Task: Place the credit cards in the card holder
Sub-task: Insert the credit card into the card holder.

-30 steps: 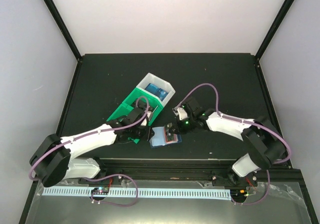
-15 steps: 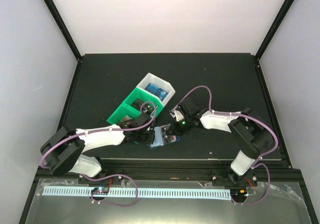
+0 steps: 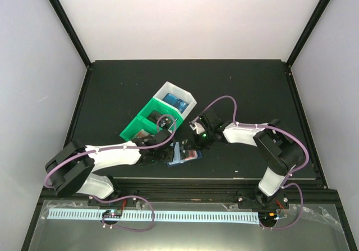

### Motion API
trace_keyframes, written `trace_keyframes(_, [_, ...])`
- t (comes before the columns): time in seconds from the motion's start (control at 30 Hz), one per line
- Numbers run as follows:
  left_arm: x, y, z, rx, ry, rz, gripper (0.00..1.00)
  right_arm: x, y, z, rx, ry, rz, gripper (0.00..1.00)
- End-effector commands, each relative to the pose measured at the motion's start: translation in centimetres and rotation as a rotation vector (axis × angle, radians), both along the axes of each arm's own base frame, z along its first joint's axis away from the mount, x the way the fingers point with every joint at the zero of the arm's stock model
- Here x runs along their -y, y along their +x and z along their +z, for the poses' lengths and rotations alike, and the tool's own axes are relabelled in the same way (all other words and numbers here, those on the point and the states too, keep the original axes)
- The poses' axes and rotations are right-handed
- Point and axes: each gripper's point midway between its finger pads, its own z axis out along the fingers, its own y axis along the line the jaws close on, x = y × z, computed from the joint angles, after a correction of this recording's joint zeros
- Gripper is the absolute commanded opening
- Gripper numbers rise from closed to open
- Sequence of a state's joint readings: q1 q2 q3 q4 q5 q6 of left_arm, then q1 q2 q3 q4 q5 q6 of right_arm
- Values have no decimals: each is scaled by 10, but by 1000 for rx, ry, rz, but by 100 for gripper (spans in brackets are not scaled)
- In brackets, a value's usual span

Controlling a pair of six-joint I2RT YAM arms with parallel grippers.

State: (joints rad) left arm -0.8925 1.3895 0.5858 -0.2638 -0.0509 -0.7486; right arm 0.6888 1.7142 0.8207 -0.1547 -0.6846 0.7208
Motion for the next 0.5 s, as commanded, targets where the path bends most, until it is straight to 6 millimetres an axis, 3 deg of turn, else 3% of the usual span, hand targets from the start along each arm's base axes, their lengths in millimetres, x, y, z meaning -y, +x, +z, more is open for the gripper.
trace_keyframes(0.0, [-18, 0, 5, 28, 61, 42, 27, -9, 9, 14, 28, 43, -7, 1])
trace_keyframes(0.2, [-26, 11, 13, 55, 91, 63, 50, -5, 10, 14, 47, 23, -15, 1])
trace_keyframes(0.47, [-42, 32, 18, 73, 89, 104, 64, -6, 11, 17, 57, 28, -14, 1])
